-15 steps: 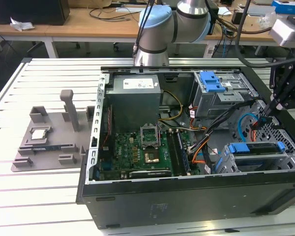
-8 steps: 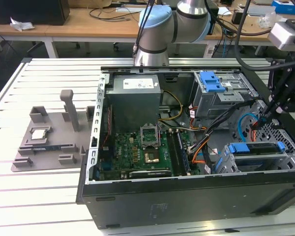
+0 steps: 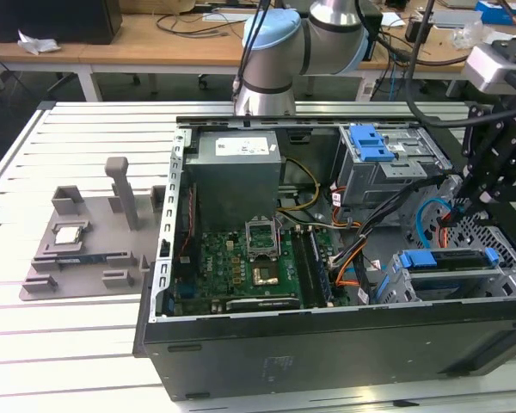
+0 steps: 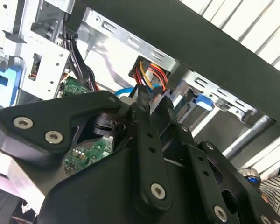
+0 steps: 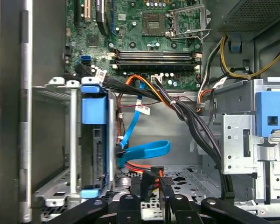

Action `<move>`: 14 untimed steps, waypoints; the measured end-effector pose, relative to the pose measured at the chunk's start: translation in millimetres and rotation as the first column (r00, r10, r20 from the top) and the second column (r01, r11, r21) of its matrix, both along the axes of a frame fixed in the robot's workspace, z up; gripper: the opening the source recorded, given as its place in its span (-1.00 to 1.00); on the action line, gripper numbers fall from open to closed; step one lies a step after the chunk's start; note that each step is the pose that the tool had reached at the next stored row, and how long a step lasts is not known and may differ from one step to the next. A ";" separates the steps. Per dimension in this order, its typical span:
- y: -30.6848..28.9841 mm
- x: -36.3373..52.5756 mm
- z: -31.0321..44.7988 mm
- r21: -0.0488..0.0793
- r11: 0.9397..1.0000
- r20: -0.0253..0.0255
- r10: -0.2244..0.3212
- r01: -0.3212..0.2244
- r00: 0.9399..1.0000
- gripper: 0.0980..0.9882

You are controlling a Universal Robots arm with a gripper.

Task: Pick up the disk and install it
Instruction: 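Insert the first disk wire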

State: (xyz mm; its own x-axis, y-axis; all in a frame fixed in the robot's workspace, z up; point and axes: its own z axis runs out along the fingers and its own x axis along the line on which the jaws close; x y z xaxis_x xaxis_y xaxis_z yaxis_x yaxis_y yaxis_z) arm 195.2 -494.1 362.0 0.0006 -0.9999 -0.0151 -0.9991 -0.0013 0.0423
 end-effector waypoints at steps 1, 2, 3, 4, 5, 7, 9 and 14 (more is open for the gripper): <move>0.6 0.0 -1.6 -0.003 1.000 0.000 0.000 0.000 1.000 -0.54; 0.6 -0.1 -3.4 -0.006 1.000 0.000 0.000 0.000 1.000 -0.54; 0.6 0.0 -4.2 -0.009 1.000 0.000 0.000 0.000 1.000 -0.54; 0.6 0.0 -5.7 -0.014 1.000 0.000 0.000 0.000 1.000 -0.54; 0.6 0.0 -6.4 -0.023 1.000 0.000 0.000 0.000 1.000 -0.54; 0.6 0.0 -6.4 -0.024 1.000 0.000 0.000 0.000 1.000 -0.54; 0.6 0.0 -6.3 -0.025 1.000 0.000 0.000 0.000 1.000 -0.58; -0.2 -0.2 -6.4 -0.027 1.000 0.000 0.000 0.000 1.000 -0.84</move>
